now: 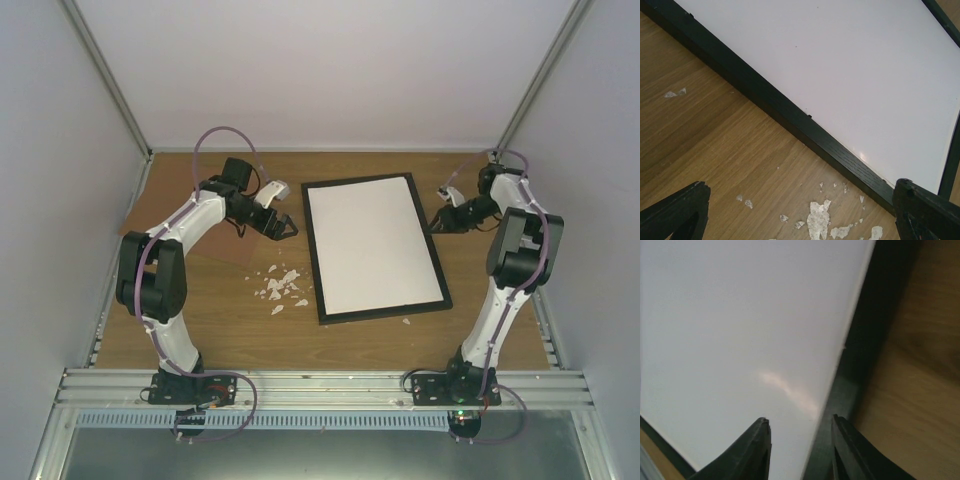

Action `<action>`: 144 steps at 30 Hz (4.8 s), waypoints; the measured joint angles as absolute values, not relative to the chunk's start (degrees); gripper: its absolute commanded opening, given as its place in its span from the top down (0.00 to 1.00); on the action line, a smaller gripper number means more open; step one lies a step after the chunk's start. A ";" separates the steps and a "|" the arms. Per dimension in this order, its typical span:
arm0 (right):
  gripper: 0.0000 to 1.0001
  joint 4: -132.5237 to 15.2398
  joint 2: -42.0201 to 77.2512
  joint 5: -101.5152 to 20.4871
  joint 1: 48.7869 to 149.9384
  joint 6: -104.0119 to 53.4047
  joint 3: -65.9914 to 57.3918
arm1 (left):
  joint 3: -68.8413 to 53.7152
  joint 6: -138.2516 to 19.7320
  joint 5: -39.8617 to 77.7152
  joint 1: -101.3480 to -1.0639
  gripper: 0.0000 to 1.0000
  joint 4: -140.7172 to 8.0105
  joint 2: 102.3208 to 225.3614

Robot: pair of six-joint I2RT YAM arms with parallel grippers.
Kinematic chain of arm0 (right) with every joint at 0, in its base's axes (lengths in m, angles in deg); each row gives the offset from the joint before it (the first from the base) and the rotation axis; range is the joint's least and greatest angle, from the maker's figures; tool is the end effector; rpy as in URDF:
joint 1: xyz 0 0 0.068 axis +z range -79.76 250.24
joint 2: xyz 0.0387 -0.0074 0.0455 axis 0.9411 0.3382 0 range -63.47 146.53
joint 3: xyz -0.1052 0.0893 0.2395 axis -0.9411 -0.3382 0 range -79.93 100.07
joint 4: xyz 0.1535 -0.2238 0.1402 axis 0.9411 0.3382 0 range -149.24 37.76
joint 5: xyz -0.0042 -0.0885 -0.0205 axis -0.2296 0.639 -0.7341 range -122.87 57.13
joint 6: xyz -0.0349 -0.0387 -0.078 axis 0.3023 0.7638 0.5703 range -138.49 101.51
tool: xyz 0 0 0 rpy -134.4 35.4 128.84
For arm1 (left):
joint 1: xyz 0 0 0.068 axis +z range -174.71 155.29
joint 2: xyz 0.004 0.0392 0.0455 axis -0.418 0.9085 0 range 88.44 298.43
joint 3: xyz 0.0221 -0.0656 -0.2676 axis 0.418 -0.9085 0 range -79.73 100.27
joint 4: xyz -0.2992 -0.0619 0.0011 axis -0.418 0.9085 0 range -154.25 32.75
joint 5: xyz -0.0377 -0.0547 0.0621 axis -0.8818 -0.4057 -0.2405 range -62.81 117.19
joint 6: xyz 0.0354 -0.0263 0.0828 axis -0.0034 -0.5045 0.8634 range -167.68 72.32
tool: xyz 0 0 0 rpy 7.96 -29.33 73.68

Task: Put the photo into the frame
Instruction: Adjust the photo frame at the center of the board.

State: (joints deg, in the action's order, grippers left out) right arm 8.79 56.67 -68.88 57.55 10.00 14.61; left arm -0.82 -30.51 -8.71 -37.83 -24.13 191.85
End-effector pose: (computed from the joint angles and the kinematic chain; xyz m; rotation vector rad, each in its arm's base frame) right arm 0.4346 -0.0468 0.1311 -0.3620 2.8193 0.8962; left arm 0.4109 -0.1468 0.1787 0.8516 2.4295 -0.8108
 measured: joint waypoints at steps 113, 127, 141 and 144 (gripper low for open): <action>0.13 -26.73 56.69 -56.45 72.76 -4.07 21.30 | -2.17 -30.05 -3.16 -29.57 0.01 -29.31 192.44; 0.02 -29.87 47.73 -70.32 74.47 -3.07 16.79 | -7.31 -16.46 1.76 -21.92 0.01 -25.03 190.58; 0.01 -14.70 40.98 -70.43 68.67 3.66 -1.26 | -27.77 5.92 3.79 -35.23 0.02 -21.14 182.37; 0.02 -13.72 40.98 -70.92 65.26 3.75 -1.28 | -27.37 5.73 3.68 -38.36 0.02 -23.19 183.24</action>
State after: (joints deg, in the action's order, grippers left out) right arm -13.72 40.98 -70.92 65.26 3.75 -1.28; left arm -27.37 5.73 3.68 -38.36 -23.19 183.24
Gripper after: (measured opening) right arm 0.985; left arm 0.980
